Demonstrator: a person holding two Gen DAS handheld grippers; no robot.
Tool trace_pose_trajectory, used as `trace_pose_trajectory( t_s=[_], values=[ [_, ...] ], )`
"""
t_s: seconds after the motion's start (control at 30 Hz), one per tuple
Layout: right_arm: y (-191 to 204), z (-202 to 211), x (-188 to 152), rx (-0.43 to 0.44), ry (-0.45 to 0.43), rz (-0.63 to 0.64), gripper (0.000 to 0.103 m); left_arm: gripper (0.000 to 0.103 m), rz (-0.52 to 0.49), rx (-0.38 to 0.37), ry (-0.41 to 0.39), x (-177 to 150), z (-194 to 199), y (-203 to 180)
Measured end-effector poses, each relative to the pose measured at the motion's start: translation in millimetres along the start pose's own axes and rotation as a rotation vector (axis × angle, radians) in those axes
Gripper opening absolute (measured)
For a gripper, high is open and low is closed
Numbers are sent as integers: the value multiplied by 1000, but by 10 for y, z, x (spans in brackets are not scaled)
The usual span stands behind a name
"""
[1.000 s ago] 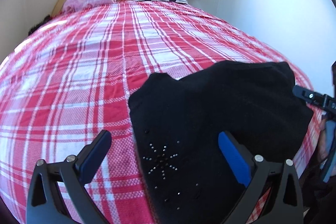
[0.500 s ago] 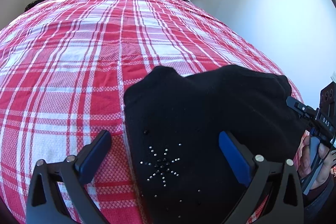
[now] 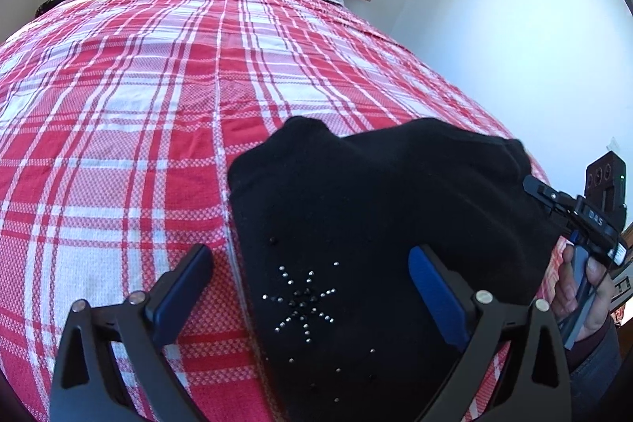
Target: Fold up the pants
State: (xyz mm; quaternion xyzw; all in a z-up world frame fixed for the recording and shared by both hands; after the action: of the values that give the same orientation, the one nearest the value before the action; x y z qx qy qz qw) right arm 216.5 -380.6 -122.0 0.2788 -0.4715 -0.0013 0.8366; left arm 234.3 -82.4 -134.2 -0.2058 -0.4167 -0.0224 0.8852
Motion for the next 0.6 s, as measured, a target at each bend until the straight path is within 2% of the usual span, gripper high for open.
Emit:
trace_pose_trajectory(
  t_s=[0.13, 0.2, 0.3, 0.4, 0.47, 0.5, 0.6],
  values=[
    [-142, -29, 29, -14, -3, -44, 50, 93, -16, -10, -6, 23, -11, -55],
    [-134, -26, 27, -21, -6, -25, 50, 93, -25, -1, -10, 39, -7, -79],
    [-143, -23, 9, -2, 18, -57, 50, 88, -11, -30, -4, 25, -31, -73],
    [-88, -62, -66, 30, 44, -72, 50, 71, 12, -73, 6, 17, -19, -92],
    [-53, -52, -85, 43, 51, -73, 48, 59, -18, -79, -5, 22, 21, -139],
    [-35, -52, -99, 66, 61, -82, 37, 47, -30, -84, -8, 26, 42, -160],
    [-18, -13, -114, 94, 43, -102, 27, 17, -52, -87, -21, 43, 115, -203]
  ],
)
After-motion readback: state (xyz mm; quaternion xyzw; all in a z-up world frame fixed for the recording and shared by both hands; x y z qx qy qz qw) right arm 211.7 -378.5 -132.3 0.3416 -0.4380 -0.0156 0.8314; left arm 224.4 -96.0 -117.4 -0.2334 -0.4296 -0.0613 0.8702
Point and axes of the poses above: each gripper's, at about its wrist camera, not at the fingertips, and z roughly against the way its jaws point, y to its left, x to its top, the point moved 6 cm from there along -z, roughly the way its jaws point, and after that the axes turned 10 degrees about -y, right-handed, at the moved point
